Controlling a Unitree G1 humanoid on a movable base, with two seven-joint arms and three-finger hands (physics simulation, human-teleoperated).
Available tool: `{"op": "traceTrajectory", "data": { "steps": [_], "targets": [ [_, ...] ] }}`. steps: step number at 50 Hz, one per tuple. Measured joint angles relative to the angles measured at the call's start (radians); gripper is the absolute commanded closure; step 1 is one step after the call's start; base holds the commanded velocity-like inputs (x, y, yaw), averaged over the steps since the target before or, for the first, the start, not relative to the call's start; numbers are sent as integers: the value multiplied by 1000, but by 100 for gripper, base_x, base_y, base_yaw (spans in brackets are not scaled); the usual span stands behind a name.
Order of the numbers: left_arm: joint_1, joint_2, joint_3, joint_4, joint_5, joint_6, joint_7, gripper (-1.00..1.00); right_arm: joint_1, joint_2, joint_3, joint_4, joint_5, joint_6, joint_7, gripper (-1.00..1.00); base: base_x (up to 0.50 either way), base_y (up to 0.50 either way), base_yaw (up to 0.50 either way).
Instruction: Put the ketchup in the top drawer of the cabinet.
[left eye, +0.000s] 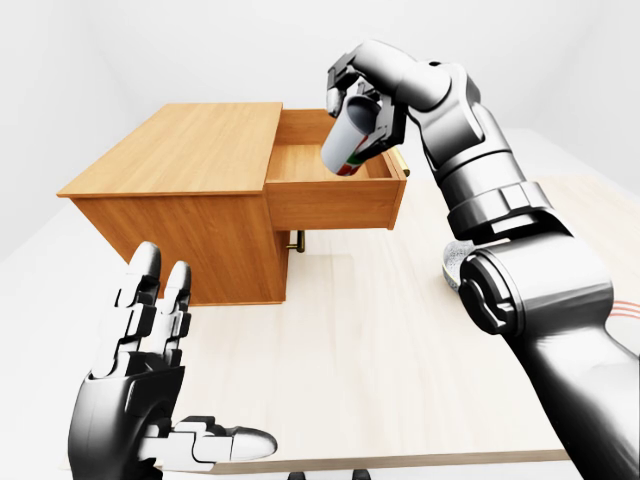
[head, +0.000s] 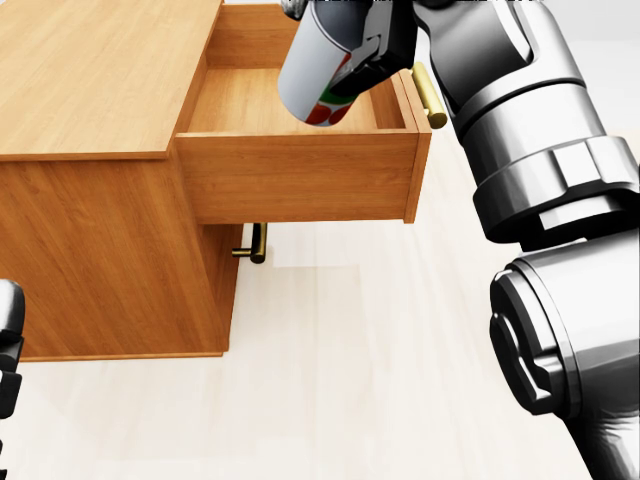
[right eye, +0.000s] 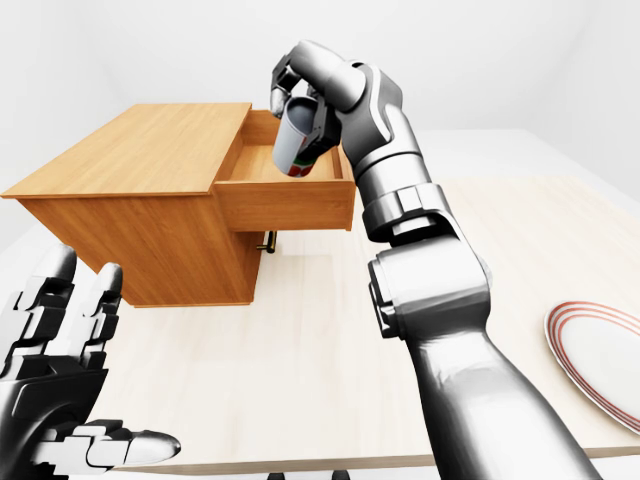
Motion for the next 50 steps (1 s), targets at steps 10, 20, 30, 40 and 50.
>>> {"op": "traceTrajectory", "data": {
  "steps": [10,20,30,40,50],
  "targets": [
    [1,-1,1,0,-1,0,-1,-100,7,-2,1,1,-2,0,-3,100,0,0,0],
    [2,-2,-1,0,1,0,-1,-100,20,-5,-1,0,-1,0,-9,100,0,0,0],
    [0,0,-3,0,2,0,1,-100,34,-8,-2,1,2,0,-13,100,0,0,0],
    [-1,1,-6,0,5,0,3,-100,44,-11,-1,1,1,0,-12,100,0,0,0],
    [-1,5,-14,0,11,0,8,-100,43,-15,-4,-3,0,0,-13,-100,0,0,0]
  ]
}}
